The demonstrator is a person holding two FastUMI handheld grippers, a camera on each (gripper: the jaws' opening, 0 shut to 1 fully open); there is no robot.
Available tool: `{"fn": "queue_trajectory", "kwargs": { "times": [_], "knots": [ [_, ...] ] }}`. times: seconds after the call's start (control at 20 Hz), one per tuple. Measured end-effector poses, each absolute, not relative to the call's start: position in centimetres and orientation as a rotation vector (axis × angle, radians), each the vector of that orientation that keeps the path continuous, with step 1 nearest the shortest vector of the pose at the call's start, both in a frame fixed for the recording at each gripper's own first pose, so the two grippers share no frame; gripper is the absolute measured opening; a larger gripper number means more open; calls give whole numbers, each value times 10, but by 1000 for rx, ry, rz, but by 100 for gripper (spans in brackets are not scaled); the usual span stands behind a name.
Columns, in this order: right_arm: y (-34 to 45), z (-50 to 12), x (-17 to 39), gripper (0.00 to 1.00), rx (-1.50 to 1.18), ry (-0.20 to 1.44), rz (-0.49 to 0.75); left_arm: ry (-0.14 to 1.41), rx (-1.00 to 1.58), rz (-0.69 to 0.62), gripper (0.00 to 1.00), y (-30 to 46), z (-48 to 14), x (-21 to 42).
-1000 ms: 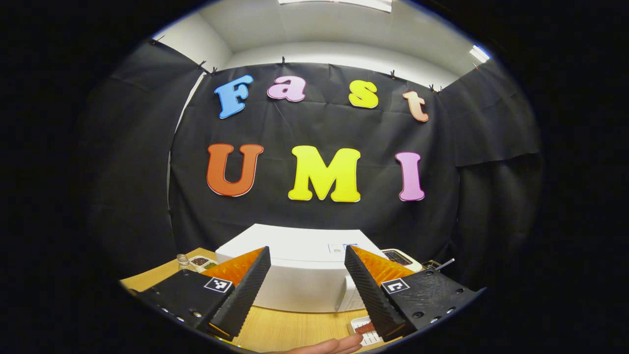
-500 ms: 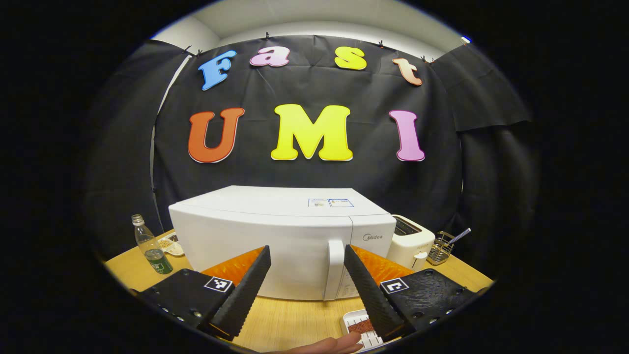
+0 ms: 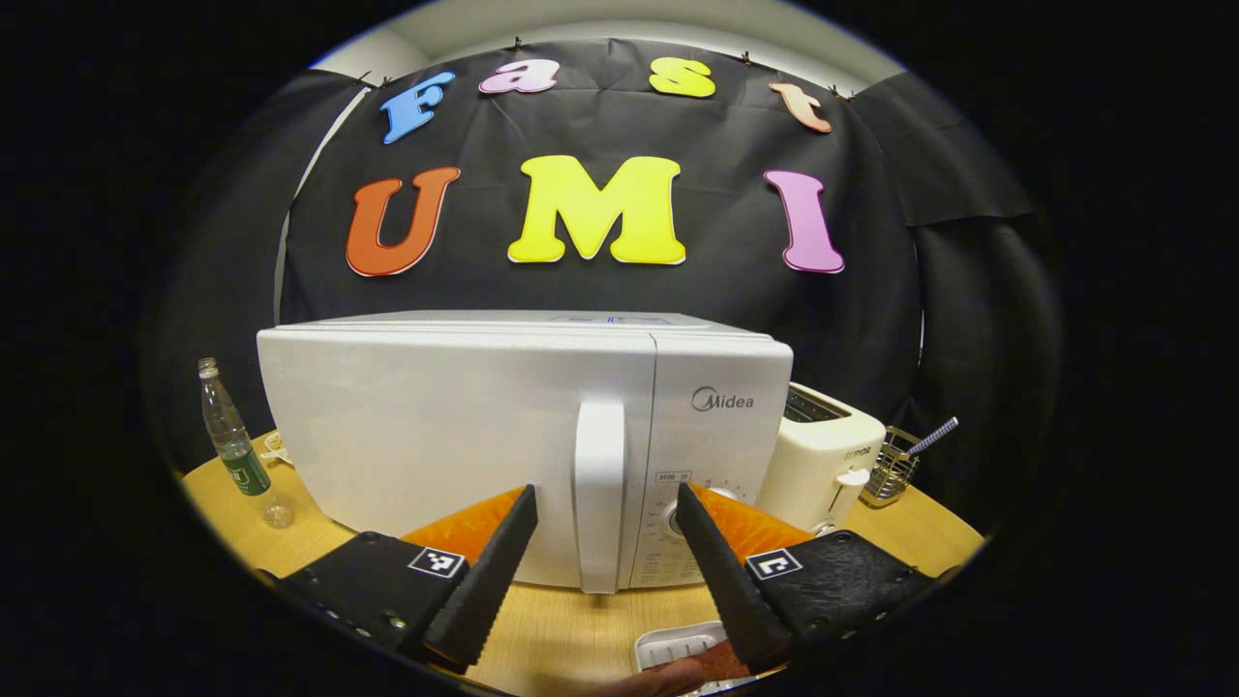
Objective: Open the microwave oven with the left hand, put the food in, and close the microwave oven.
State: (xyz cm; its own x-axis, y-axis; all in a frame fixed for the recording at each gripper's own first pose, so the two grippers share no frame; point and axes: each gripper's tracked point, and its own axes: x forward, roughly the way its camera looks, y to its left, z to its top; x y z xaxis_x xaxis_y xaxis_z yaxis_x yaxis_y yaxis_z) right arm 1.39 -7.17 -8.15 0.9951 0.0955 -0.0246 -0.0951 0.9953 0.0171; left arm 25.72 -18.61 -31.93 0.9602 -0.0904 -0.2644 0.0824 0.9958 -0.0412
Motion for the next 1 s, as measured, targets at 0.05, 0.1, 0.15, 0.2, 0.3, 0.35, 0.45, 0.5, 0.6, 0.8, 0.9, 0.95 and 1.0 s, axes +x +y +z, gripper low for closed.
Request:
{"fn": "queue_trajectory", "kwargs": {
  "times": [0.05,0.1,0.15,0.2,0.3,0.35,0.45,0.5,0.6,0.8,0.9,0.95,1.0],
  "knots": [
    [-74,-83,15,100,16,26,94,282,-32,-85,67,-188,-324,258],
    [-77,-84,16,100,17,24,92,300,-29,-70,54,-184,-327,256],
    [-78,-84,16,100,18,22,90,286,-27,-58,49,-184,-325,262],
    [-79,-84,16,100,19,18,87,299,4,-20,58,-173,-328,262],
    [-80,-86,14,100,19,23,85,341,-36,-26,24,-175,-334,258],
    [-78,-87,12,94,22,31,89,351,-43,-32,20,-177,-335,258],
    [-71,-89,5,100,26,45,108,357,-31,-39,19,-175,-336,255],
    [-70,-89,4,100,26,49,114,348,-23,-50,19,-175,-336,254],
    [-70,-88,-1,100,28,48,118,347,-14,-78,11,-176,-336,254],
    [-73,-89,-5,100,27,49,108,325,-34,-80,11,-174,-328,244],
    [-74,-90,-5,100,28,49,105,322,-14,-93,9,-171,-328,227],
    [-73,-90,-4,100,30,50,105,298,-18,-110,10,-170,-325,221],
    [-71,-90,-5,100,31,50,106,295,-27,-129,9,-167,-325,213]
  ]
}}
